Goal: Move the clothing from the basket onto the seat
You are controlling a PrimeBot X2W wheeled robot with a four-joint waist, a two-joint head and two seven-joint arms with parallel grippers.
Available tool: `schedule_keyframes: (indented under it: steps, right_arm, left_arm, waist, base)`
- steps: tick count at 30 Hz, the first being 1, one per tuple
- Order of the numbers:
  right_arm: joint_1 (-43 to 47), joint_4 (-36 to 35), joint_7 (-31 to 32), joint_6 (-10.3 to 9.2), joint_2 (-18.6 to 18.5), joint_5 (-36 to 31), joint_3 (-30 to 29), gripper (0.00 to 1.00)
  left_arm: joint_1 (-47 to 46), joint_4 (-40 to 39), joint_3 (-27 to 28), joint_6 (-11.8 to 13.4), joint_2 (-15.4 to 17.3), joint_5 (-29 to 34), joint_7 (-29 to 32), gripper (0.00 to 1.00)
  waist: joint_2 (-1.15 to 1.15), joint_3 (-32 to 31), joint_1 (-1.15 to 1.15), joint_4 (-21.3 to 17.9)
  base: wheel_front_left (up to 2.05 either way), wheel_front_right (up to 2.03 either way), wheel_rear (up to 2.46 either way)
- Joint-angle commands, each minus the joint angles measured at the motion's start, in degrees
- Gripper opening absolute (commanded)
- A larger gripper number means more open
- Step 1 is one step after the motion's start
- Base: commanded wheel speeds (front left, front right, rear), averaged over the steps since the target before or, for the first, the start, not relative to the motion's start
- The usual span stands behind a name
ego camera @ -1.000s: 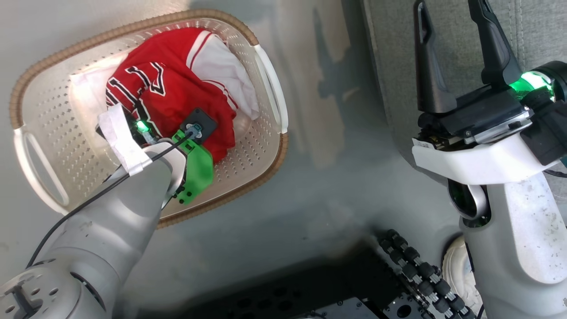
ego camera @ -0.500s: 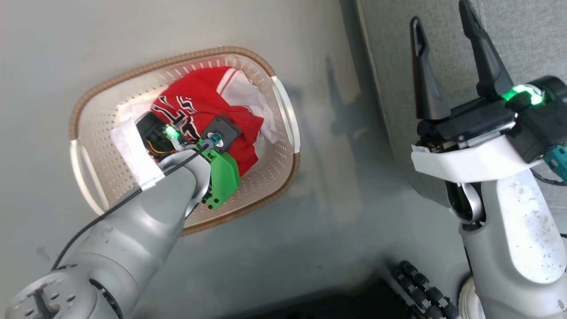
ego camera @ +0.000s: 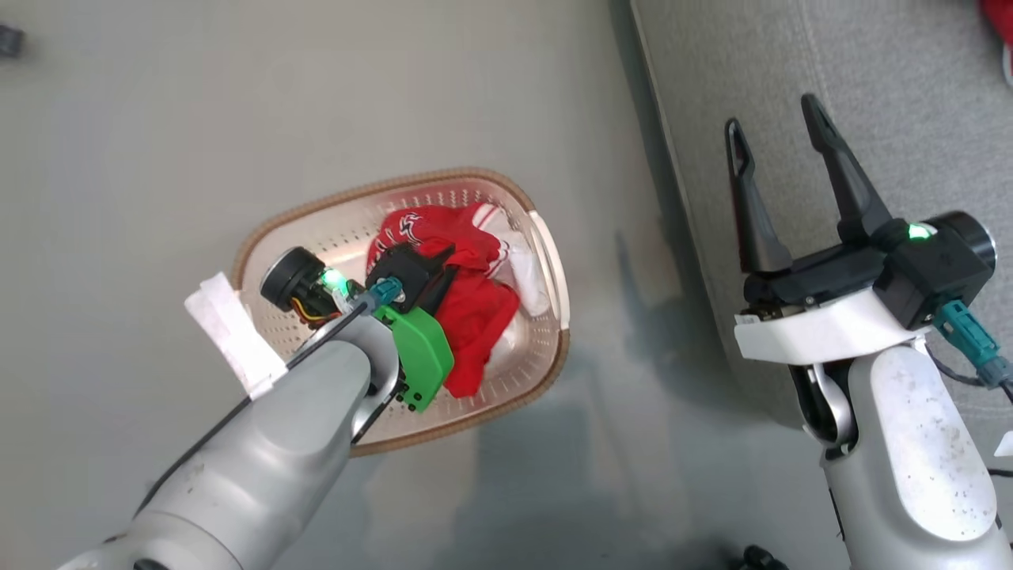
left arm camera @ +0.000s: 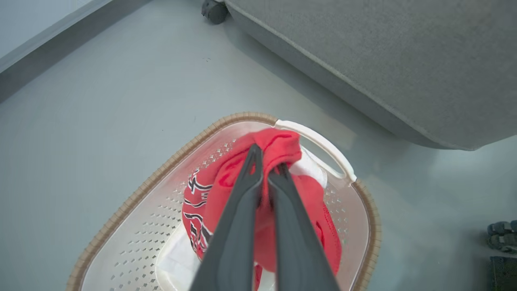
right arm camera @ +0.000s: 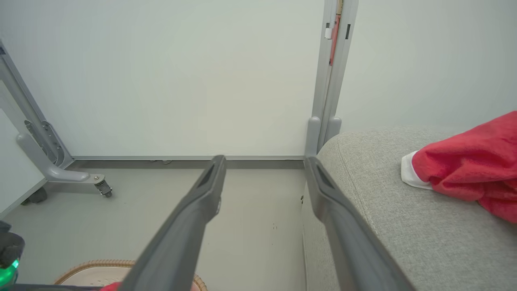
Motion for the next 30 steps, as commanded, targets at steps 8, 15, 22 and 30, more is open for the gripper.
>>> schedule_keyframes:
  steps: [8, 15, 22, 30]
  right_arm:
    - [4.97, 2.01, -0.17, -0.04, -0.18, -0.46, -0.89, 1.00]
    - [7.75, 3.19, -0.17, -0.04, -0.18, 0.14, -0.81, 1.00]
    - [10.05, 3.82, -0.17, -0.04, -0.18, 0.54, -1.10, 1.00]
    - [11.88, 4.17, -0.17, -0.04, -0.17, 1.48, -1.22, 1.00]
  left_arm:
    - [7.74, -9.04, 9.16, 0.44, 1.29, 5.18, -0.20, 0.00]
    - [12.85, -16.10, 16.58, 0.00, 1.29, 9.26, -0.20, 0.00]
    - [15.58, -22.45, 23.09, -0.41, 0.25, 12.47, -0.20, 0.00]
    - [16.06, -29.00, 29.28, -0.96, -1.33, 15.28, -0.20, 0.00]
  waist:
    - [0.00, -11.63, 0.00, 4.22]
    - [0.00, -16.61, 0.00, 4.83]
    - [0.00, -20.55, 0.00, 5.49]
    - [0.00, -24.05, 0.00, 5.45]
  base:
    - [0.00, 0.00, 0.00]
    - [0.00, 0.00, 0.00]
    - [0.00, 0.00, 0.00]
    - [0.00, 0.00, 0.00]
